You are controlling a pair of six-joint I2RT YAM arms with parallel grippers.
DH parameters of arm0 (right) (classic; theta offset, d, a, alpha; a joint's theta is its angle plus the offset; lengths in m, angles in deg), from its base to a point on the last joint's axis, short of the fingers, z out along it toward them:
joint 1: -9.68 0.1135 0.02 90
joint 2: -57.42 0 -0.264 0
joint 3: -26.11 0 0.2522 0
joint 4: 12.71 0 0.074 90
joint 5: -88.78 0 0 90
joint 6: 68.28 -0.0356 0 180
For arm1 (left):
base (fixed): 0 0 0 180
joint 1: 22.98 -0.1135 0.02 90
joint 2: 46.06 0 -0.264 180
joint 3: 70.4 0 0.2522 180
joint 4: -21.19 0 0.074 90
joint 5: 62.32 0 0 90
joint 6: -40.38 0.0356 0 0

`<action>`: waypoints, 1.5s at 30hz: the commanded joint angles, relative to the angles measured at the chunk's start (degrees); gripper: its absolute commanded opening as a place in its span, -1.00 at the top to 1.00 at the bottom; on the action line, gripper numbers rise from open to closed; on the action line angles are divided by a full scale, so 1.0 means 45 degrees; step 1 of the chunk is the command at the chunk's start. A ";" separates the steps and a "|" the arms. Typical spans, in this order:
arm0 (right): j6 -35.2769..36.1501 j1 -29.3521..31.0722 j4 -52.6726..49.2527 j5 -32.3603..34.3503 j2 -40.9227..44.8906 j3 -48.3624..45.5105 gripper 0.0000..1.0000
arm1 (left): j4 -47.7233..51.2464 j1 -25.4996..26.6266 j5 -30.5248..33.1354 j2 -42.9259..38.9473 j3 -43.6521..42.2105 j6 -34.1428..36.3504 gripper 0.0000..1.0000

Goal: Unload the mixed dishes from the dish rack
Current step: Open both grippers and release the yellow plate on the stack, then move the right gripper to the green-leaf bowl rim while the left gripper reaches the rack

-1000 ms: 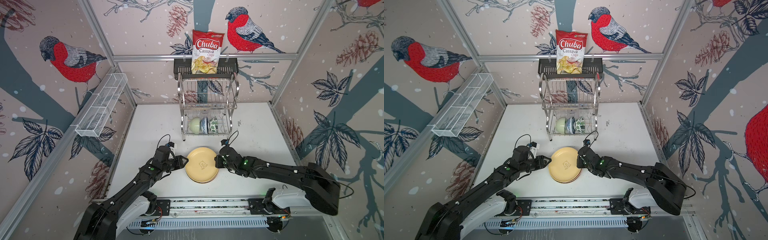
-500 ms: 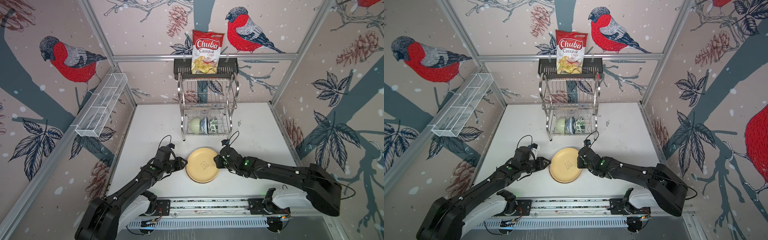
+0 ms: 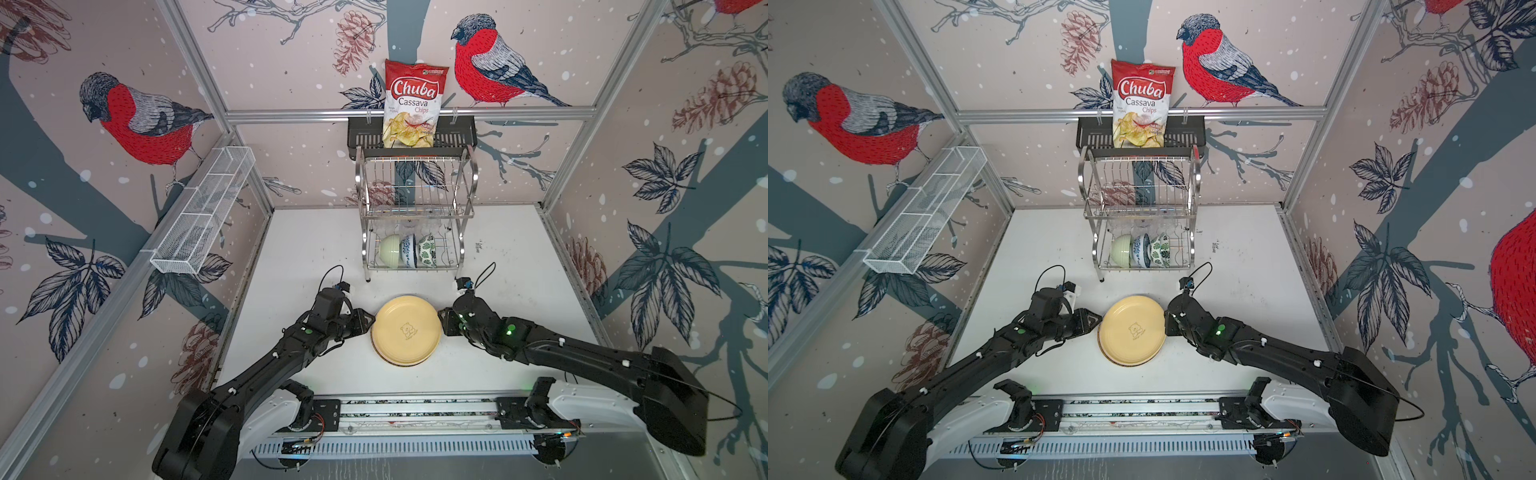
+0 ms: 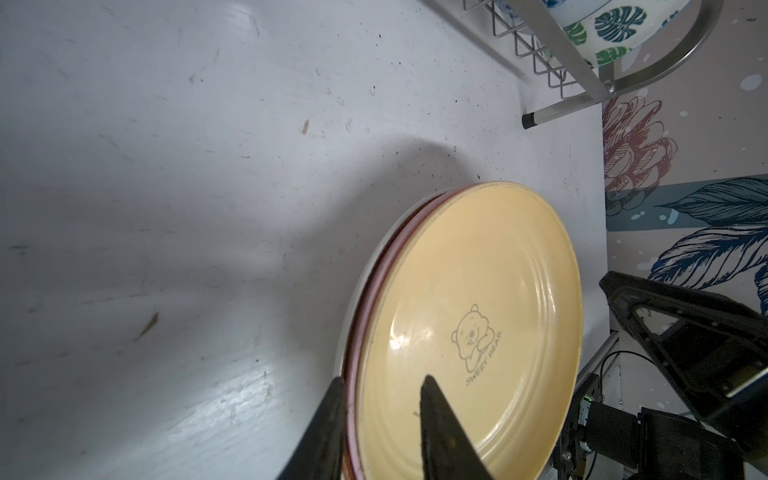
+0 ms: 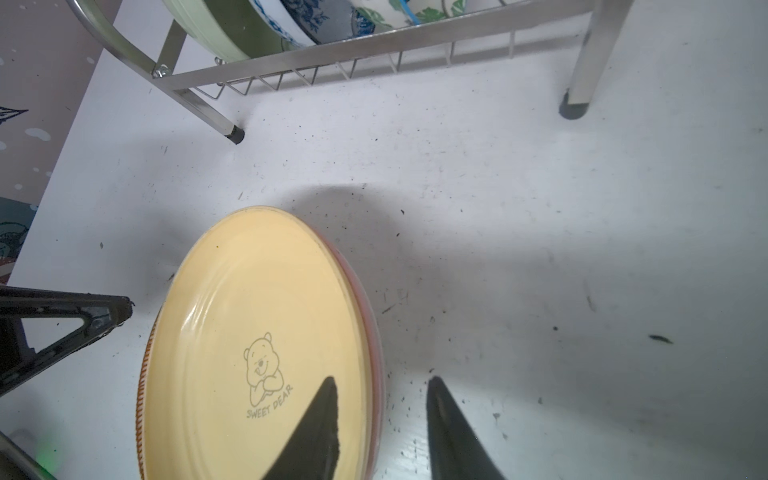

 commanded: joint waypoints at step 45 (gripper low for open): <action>0.2192 -0.1654 0.2426 -0.0672 -0.0090 0.1329 0.69 | 0.0775 -0.0915 0.3828 -0.0639 0.2756 0.1638 -0.11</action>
